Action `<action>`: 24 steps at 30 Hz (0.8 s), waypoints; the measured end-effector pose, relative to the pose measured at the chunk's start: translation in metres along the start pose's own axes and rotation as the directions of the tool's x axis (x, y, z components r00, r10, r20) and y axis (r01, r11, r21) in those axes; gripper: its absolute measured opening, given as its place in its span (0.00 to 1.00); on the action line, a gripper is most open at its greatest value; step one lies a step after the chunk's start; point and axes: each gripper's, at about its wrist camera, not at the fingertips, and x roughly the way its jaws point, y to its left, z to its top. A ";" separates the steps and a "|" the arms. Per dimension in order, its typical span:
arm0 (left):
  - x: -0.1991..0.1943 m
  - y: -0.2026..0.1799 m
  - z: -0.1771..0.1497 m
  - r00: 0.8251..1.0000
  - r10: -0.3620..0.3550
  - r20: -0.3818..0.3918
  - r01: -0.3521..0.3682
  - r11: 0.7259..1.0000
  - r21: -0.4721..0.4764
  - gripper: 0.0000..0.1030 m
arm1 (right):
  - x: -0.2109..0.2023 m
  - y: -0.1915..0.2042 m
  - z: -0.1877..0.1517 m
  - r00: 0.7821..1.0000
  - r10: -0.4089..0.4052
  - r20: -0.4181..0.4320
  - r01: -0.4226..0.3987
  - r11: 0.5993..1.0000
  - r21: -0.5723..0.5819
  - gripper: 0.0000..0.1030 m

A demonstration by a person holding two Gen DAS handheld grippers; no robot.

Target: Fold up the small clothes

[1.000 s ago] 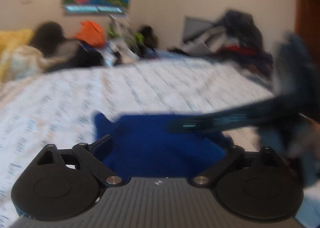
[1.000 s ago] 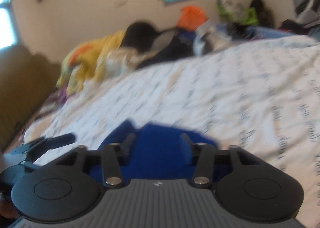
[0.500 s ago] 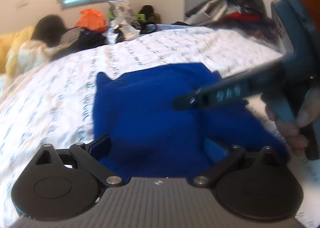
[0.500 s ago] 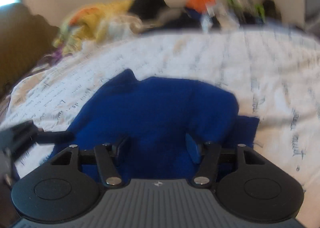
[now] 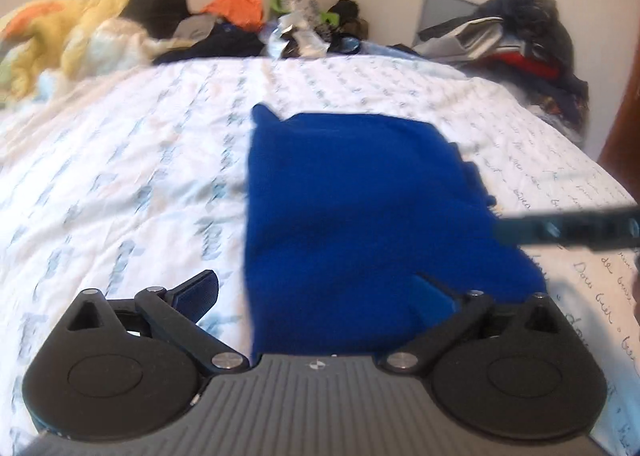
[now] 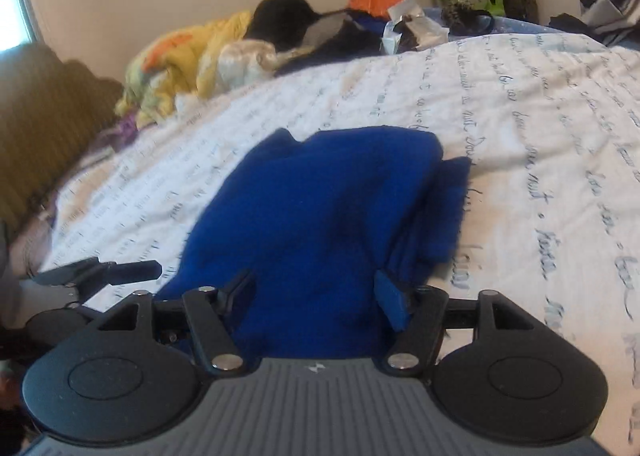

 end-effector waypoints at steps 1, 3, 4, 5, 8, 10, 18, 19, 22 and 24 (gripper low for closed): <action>0.001 0.006 -0.001 1.000 -0.005 -0.031 0.003 0.999 -0.036 0.98 | -0.001 -0.005 -0.004 1.000 -0.015 -0.026 0.016 1.000 0.022 0.70; 0.003 0.023 -0.002 0.997 -0.058 -0.060 0.049 0.987 -0.152 0.94 | 0.004 -0.020 -0.012 0.997 -0.019 -0.075 0.025 0.996 0.083 0.70; 0.002 0.031 -0.001 0.995 -0.086 -0.056 0.073 0.976 -0.204 0.93 | 0.006 -0.028 -0.015 0.996 0.001 -0.084 0.009 0.993 0.120 0.70; 0.002 0.037 0.002 0.991 -0.116 -0.060 0.098 0.963 -0.253 0.92 | 0.005 -0.031 -0.016 0.997 0.026 -0.073 -0.015 0.990 0.142 0.71; 0.008 0.050 0.007 0.966 -0.246 -0.078 0.202 0.909 -0.366 0.57 | 0.013 -0.037 -0.014 0.989 0.107 -0.098 -0.089 0.981 0.174 0.42; 0.012 0.049 0.009 0.968 -0.224 -0.114 0.170 0.917 -0.360 0.21 | 0.018 -0.038 -0.012 0.989 0.106 -0.105 -0.089 0.985 0.150 0.30; -0.005 0.036 -0.005 0.985 -0.131 -0.114 0.104 0.971 -0.217 0.28 | 0.000 -0.023 -0.002 0.992 0.013 -0.128 -0.021 0.998 -0.063 0.11; -0.008 0.037 -0.006 0.988 -0.119 -0.099 0.097 0.974 -0.203 0.33 | 0.007 -0.023 -0.008 0.986 -0.001 -0.166 -0.011 0.997 -0.070 0.12; -0.027 0.033 0.000 0.998 -0.037 -0.049 0.029 0.988 -0.154 0.51 | -0.002 -0.020 -0.006 0.991 -0.044 -0.128 0.033 0.996 -0.086 0.27; -0.039 0.023 0.006 0.999 -0.033 0.021 0.035 0.994 -0.106 0.67 | -0.019 -0.024 0.009 0.999 -0.040 -0.017 0.040 0.999 -0.013 0.34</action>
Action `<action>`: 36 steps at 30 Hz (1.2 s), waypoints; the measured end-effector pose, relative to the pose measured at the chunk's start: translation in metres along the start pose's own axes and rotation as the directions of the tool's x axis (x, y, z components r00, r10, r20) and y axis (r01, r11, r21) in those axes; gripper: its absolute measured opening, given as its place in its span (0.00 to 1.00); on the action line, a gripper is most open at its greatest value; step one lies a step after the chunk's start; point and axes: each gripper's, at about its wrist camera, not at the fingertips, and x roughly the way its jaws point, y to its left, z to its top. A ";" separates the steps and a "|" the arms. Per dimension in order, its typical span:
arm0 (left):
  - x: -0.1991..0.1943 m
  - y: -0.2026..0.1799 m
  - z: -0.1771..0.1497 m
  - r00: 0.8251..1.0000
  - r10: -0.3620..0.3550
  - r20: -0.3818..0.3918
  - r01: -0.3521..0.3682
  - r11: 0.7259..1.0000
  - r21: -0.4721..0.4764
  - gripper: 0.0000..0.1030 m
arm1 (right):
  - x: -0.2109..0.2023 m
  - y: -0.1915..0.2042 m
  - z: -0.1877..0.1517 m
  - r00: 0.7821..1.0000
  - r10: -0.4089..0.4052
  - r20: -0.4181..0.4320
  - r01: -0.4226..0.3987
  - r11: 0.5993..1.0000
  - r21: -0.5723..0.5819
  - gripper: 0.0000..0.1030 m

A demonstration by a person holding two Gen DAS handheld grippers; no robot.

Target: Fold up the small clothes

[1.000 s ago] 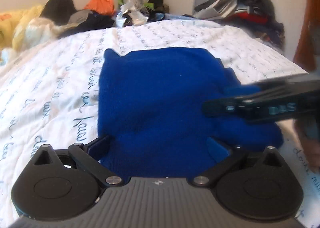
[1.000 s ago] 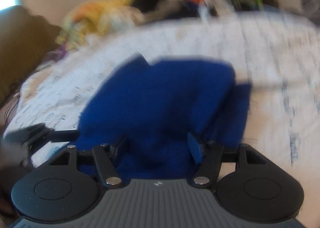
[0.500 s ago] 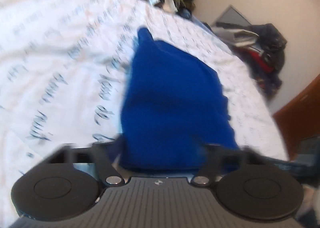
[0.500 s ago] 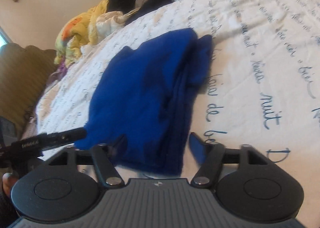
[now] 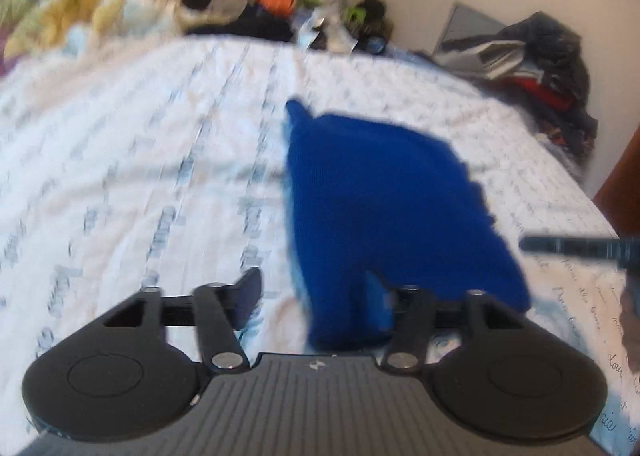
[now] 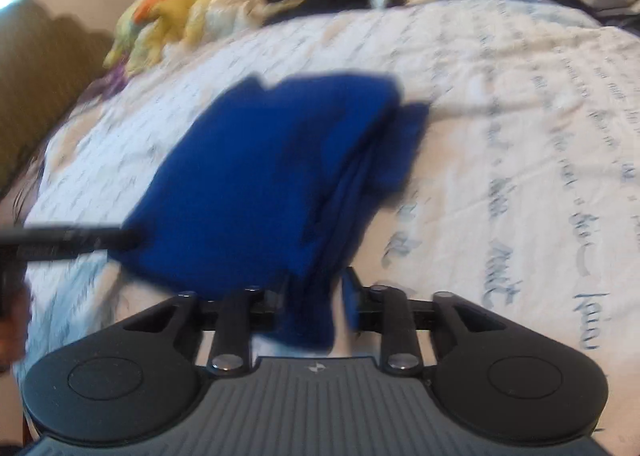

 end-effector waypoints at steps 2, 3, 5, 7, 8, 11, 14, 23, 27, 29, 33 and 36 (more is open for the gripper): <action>0.002 -0.018 0.006 0.998 -0.042 0.041 0.040 0.997 0.062 0.74 | -0.004 -0.002 0.021 0.993 0.071 0.099 -0.075 0.996 0.045 0.59; 0.009 -0.028 0.007 0.998 -0.055 0.034 0.052 0.994 0.092 0.74 | 0.001 0.000 0.033 0.987 0.101 0.123 -0.109 0.992 0.056 0.64; 0.035 -0.047 0.004 0.999 -0.045 -0.006 0.045 0.986 0.158 0.74 | 0.027 0.004 0.054 0.983 0.150 0.105 -0.157 0.985 0.064 0.66; 0.061 -0.061 -0.009 0.999 0.013 -0.049 -0.001 0.972 0.234 0.79 | 0.069 0.007 0.071 0.989 0.142 0.041 -0.144 0.987 0.067 0.65; 0.066 -0.065 -0.018 0.999 0.037 0.001 -0.036 0.960 0.279 0.85 | 0.090 0.009 0.074 0.995 0.098 -0.010 -0.098 0.995 0.029 0.65; 0.071 -0.056 -0.019 1.000 0.015 0.011 -0.017 0.970 0.243 0.90 | 0.134 0.010 0.067 1.000 -0.018 -0.002 0.017 0.983 -0.181 0.64; 0.070 -0.059 -0.021 1.000 0.027 0.015 -0.030 0.969 0.246 0.91 | 0.137 0.011 0.081 0.998 -0.039 -0.044 0.032 0.988 -0.153 0.65; 0.071 -0.052 -0.018 1.000 0.028 -0.003 -0.027 0.980 0.200 1.00 | 0.078 0.042 0.031 1.000 0.016 -0.017 -0.018 0.991 -0.135 0.68; 0.069 -0.052 -0.019 0.999 0.032 -0.003 -0.030 0.979 0.202 1.00 | 0.088 0.042 0.004 0.999 0.003 0.044 0.010 0.955 -0.297 0.68; 0.069 -0.052 -0.020 0.999 0.034 -0.002 -0.033 0.980 0.199 1.00 | 0.084 0.047 0.018 0.999 -0.039 -0.003 0.037 0.969 -0.245 0.68; 0.069 -0.053 -0.020 0.999 0.036 -0.001 -0.035 0.980 0.196 1.00 | 0.056 0.058 0.020 0.998 0.016 0.057 -0.004 0.979 -0.202 0.69; 0.070 -0.051 -0.019 0.999 0.033 -0.001 -0.032 0.980 0.196 1.00 | 0.073 0.054 0.007 0.999 0.004 -0.034 -0.011 0.979 -0.203 0.69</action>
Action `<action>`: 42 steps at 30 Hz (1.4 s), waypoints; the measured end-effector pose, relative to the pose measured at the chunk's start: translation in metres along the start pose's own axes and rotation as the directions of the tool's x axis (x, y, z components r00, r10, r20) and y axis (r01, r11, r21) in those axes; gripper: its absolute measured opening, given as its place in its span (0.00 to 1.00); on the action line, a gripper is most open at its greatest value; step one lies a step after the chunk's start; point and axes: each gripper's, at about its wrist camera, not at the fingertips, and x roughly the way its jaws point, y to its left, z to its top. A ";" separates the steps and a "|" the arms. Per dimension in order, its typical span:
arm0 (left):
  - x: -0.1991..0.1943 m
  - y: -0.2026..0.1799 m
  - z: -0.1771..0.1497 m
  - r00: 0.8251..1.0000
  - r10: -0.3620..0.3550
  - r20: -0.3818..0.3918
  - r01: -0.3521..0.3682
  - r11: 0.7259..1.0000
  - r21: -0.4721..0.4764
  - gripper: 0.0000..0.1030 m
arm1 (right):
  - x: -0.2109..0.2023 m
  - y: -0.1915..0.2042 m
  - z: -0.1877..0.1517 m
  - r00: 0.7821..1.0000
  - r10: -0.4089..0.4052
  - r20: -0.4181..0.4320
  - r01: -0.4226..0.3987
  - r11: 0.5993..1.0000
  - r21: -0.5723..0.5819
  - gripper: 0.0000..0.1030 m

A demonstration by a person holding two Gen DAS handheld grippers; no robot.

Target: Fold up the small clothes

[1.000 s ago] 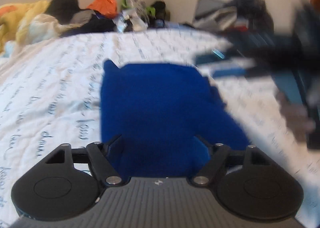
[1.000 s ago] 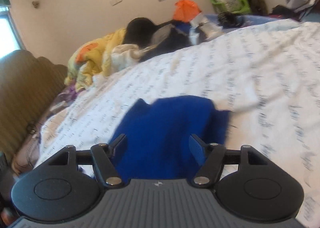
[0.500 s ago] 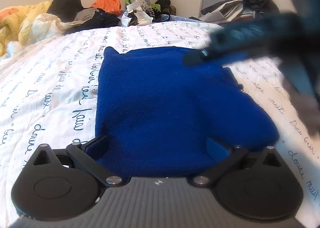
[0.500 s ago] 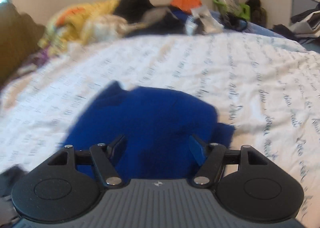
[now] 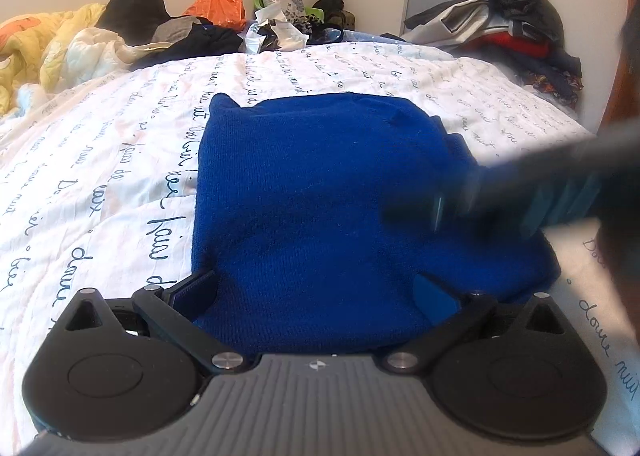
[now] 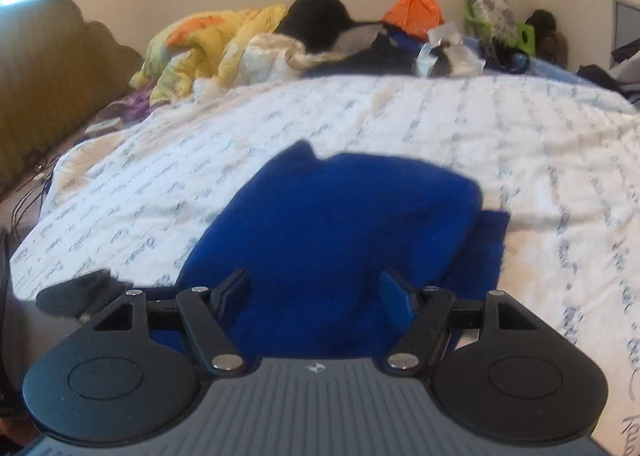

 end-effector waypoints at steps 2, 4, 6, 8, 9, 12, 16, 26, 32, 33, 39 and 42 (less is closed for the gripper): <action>-0.001 0.001 0.000 1.000 0.000 0.001 0.000 1.000 -0.001 1.00 | 0.004 -0.005 -0.017 0.998 0.008 0.063 -0.004 0.998 -0.057 0.69; -0.007 0.003 -0.002 1.000 0.011 0.018 -0.011 1.000 -0.016 0.97 | -0.004 -0.005 -0.012 0.999 0.004 0.042 -0.003 1.000 -0.019 0.69; -0.019 0.008 -0.008 0.999 0.005 0.034 -0.003 0.999 -0.049 0.97 | -0.021 -0.010 -0.006 0.999 0.018 0.037 -0.021 0.997 0.072 0.69; -0.029 0.015 -0.014 0.999 -0.026 0.023 0.028 0.995 -0.097 0.97 | -0.041 -0.021 -0.009 0.995 0.055 0.082 -0.067 0.987 0.147 0.69; -0.033 0.019 -0.016 0.999 -0.038 0.017 0.039 0.992 -0.121 0.97 | -0.049 -0.030 -0.014 0.993 0.075 0.095 -0.092 0.976 0.196 0.69; -0.043 0.023 -0.020 0.999 -0.032 0.022 0.034 0.993 -0.116 0.92 | -0.056 -0.058 -0.028 0.987 0.131 0.093 -0.155 0.927 0.341 0.69; -0.049 0.009 -0.024 0.997 0.032 0.065 -0.035 0.998 0.054 0.90 | -0.049 -0.062 -0.032 0.992 0.123 0.024 -0.124 0.934 0.334 0.39; -0.041 0.016 -0.027 0.996 0.074 0.042 -0.078 0.990 0.117 0.62 | -0.038 -0.050 -0.036 0.994 0.104 -0.040 -0.091 0.965 0.245 0.16; -0.058 0.019 -0.022 0.996 0.028 0.084 -0.037 0.993 0.108 0.18 | -0.054 -0.047 -0.032 0.995 0.095 -0.035 -0.088 0.983 0.164 0.05; -0.056 0.020 -0.025 0.997 0.027 0.076 -0.036 0.993 0.116 0.17 | -0.052 -0.049 -0.036 0.996 0.063 -0.064 -0.053 0.987 0.149 0.05; -0.048 0.020 -0.036 0.997 0.046 0.065 -0.054 0.990 0.134 0.23 | -0.055 -0.064 -0.032 0.988 0.148 -0.040 -0.136 0.966 0.218 0.10; -0.048 0.023 -0.037 0.997 0.039 0.068 -0.046 0.993 0.105 0.29 | -0.060 -0.079 0.000 0.990 0.132 0.059 -0.142 0.960 0.242 0.27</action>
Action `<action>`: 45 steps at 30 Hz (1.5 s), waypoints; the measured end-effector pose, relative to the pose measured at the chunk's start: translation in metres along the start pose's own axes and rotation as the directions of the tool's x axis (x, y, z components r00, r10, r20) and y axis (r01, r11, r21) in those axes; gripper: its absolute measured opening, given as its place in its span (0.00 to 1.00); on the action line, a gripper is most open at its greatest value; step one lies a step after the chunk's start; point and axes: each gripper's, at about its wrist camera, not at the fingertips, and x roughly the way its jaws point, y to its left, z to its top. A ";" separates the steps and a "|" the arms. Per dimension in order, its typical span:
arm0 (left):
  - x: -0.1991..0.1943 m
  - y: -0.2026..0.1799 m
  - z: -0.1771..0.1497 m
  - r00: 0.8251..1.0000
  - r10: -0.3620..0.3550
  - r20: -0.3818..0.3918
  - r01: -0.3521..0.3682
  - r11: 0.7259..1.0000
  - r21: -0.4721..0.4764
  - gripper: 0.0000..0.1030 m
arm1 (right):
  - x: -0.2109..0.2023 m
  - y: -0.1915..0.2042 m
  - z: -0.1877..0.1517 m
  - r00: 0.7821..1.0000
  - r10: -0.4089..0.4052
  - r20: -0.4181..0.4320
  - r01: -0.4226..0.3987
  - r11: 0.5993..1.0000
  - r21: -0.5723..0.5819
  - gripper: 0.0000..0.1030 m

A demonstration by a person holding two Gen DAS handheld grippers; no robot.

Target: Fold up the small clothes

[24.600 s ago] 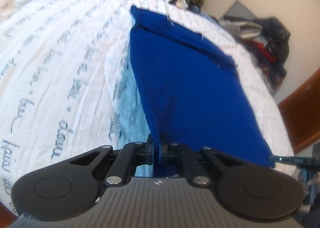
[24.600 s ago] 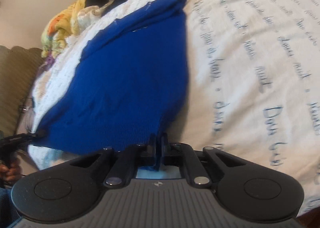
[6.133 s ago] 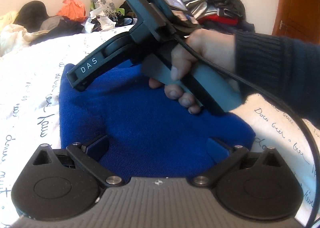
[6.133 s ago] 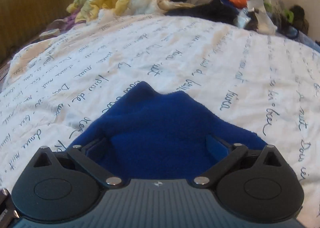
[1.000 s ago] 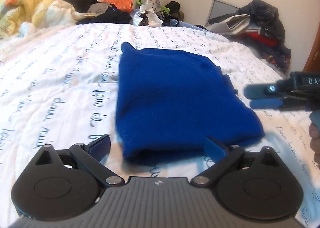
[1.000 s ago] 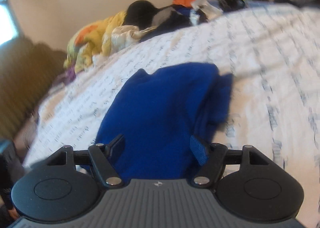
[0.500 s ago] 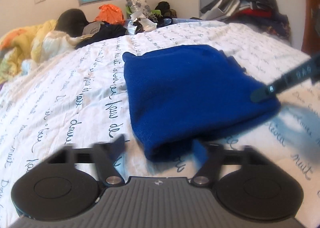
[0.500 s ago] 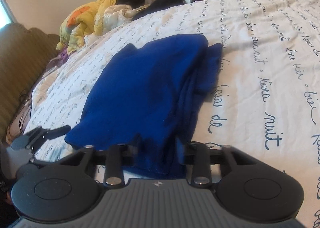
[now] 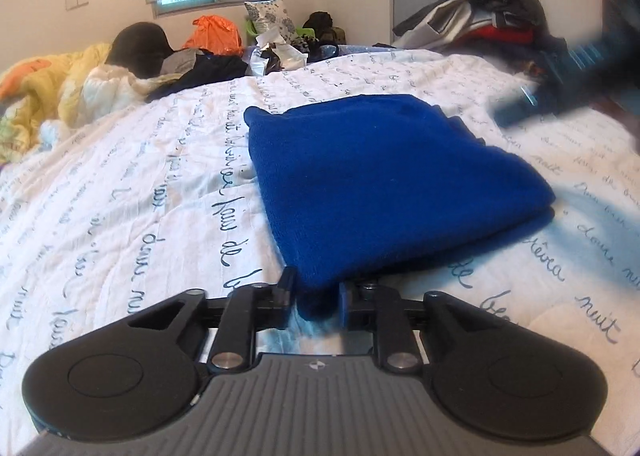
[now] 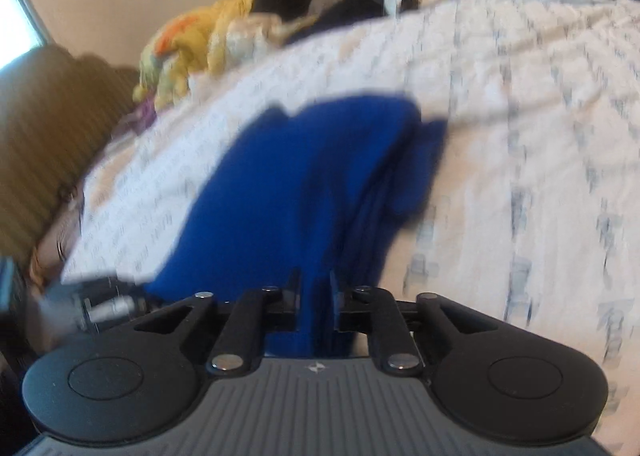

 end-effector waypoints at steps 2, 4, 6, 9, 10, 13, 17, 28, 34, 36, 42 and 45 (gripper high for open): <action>0.001 0.003 0.000 1.000 0.020 -0.004 -0.020 0.999 -0.026 0.46 | 0.013 -0.011 0.027 0.999 -0.006 0.043 0.004 0.999 0.050 0.61; 0.003 0.010 0.000 1.000 0.012 -0.026 -0.014 0.997 -0.075 0.74 | 0.040 -0.023 0.051 0.999 -0.048 0.021 0.046 0.995 0.090 0.62; 0.006 0.017 0.001 0.999 -0.009 -0.041 0.004 0.993 -0.114 0.84 | 0.074 -0.033 0.070 0.990 -0.134 -0.041 0.137 0.986 0.098 0.62; 0.004 0.015 0.000 0.999 -0.011 -0.041 0.007 0.994 -0.108 0.85 | 0.109 -0.038 0.070 0.983 -0.165 -0.083 0.171 0.983 0.065 0.37; 0.004 0.014 -0.001 0.999 -0.013 -0.043 0.009 0.995 -0.102 0.87 | 0.111 -0.037 0.072 0.985 -0.135 -0.109 0.142 0.988 0.059 0.10; 0.004 0.014 -0.001 0.998 -0.035 -0.046 0.030 0.994 -0.100 0.92 | 0.090 -0.032 0.078 0.989 -0.149 -0.022 0.149 0.989 -0.005 0.07; 0.004 0.015 0.000 0.998 -0.045 -0.038 0.041 0.994 -0.104 0.91 | 0.098 -0.057 0.061 0.981 -0.190 -0.022 0.191 0.981 0.030 0.05; 0.026 -0.030 0.042 0.980 -0.198 -0.008 0.198 0.980 -0.007 0.92 | 0.113 0.011 0.090 0.996 -0.090 -0.022 0.087 0.992 -0.091 0.67; 0.038 -0.029 0.029 0.973 -0.229 -0.011 0.228 0.973 -0.039 0.97 | 0.140 0.014 0.101 0.961 -0.264 -0.086 0.256 0.962 -0.092 0.68; 0.042 -0.029 0.031 0.971 -0.240 -0.013 0.239 0.970 -0.050 1.00 | 0.133 0.047 0.105 0.987 -0.158 -0.013 0.154 0.973 -0.174 0.69; 0.044 -0.028 0.034 0.969 -0.246 -0.014 0.245 0.968 -0.049 1.00 | 0.219 0.109 0.114 0.964 0.082 -0.254 -0.125 0.980 -0.158 0.67; 0.044 -0.028 0.033 0.970 -0.242 -0.010 0.241 0.969 -0.059 1.00 | 0.258 0.103 0.107 0.987 0.012 -0.163 -0.052 0.969 -0.242 0.67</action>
